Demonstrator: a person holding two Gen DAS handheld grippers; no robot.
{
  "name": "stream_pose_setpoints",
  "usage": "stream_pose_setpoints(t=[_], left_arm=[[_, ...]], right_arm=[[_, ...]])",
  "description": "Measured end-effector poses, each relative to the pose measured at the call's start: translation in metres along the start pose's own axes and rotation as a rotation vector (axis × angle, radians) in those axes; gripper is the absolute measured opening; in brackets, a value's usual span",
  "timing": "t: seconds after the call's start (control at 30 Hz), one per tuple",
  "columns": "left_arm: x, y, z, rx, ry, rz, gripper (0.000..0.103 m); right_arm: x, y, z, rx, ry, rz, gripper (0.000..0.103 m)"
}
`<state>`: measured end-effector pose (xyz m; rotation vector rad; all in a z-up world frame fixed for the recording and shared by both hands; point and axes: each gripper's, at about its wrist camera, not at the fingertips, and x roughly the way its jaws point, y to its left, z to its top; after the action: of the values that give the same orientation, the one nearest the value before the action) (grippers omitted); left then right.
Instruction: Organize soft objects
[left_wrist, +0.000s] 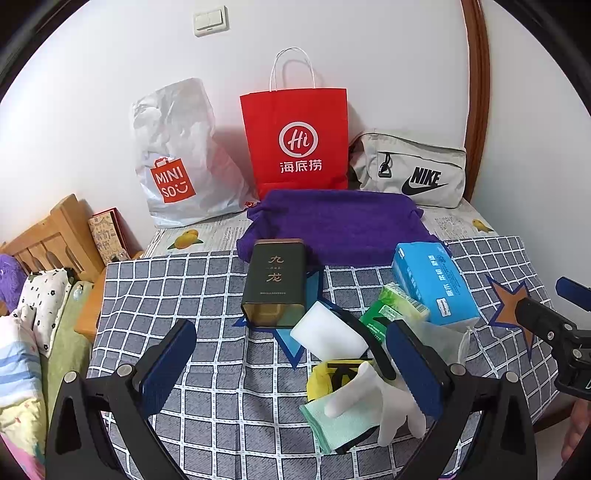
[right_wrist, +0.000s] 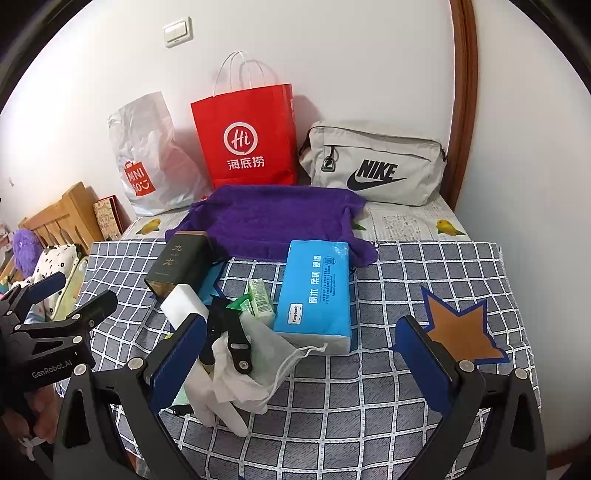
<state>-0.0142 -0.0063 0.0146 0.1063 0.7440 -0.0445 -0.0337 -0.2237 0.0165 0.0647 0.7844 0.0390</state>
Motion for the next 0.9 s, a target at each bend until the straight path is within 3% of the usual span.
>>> stream_pose_setpoints(t=[0.9], left_arm=[[-0.0011, -0.0027, -0.0032, -0.001, -0.005, -0.004, 0.103]], right_arm=[[0.0007, 0.0018, -0.0029, -0.001, 0.000, -0.003, 0.101]])
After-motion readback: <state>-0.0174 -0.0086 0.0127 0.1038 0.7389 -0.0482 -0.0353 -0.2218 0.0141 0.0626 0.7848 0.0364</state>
